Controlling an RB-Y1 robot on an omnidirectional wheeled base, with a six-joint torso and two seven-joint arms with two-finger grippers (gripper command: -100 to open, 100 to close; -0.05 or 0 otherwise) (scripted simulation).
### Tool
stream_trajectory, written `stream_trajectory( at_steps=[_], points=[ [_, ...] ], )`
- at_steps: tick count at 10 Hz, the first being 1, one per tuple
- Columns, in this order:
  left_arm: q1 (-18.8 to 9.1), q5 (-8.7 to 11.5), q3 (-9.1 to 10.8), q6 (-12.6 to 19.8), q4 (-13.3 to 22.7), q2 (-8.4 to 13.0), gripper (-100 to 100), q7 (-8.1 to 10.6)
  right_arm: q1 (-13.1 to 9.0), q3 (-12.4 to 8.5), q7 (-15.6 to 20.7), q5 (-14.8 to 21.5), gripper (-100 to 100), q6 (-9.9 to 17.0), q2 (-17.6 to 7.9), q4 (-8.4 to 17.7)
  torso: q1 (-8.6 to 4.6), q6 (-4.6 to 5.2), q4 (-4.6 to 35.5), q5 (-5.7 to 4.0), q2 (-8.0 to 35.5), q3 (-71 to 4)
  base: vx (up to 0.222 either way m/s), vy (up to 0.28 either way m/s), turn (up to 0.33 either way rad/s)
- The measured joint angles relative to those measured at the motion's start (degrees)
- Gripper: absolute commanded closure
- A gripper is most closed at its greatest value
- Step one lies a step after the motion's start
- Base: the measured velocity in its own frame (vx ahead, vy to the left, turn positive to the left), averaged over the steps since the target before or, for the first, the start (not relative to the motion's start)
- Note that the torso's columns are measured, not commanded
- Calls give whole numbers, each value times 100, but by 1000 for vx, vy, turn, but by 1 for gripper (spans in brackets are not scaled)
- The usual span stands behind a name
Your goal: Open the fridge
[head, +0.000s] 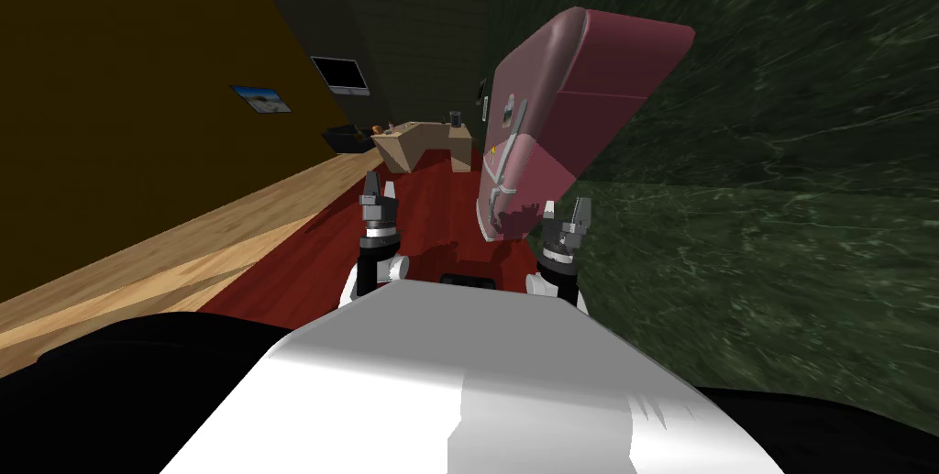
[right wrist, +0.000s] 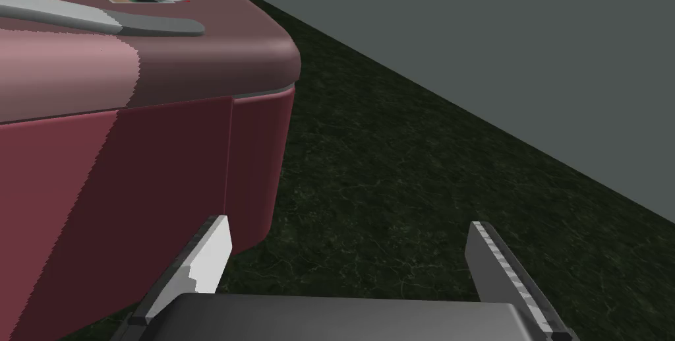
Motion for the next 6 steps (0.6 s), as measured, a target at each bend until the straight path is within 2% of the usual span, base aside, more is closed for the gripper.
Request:
stream_trajectory(
  at_steps=[2,6],
  points=[
    [0,0,0,0,0,0,0,0,0,0,0,0,0,0,0,0,0,0,600,0,597,-1200,0,0,0],
    [0,0,0,0,-1,0,0,0,0,0,0,0,0,0,0,-1,0,0,2268,0,2269,-4536,0,0,0]
  ],
)
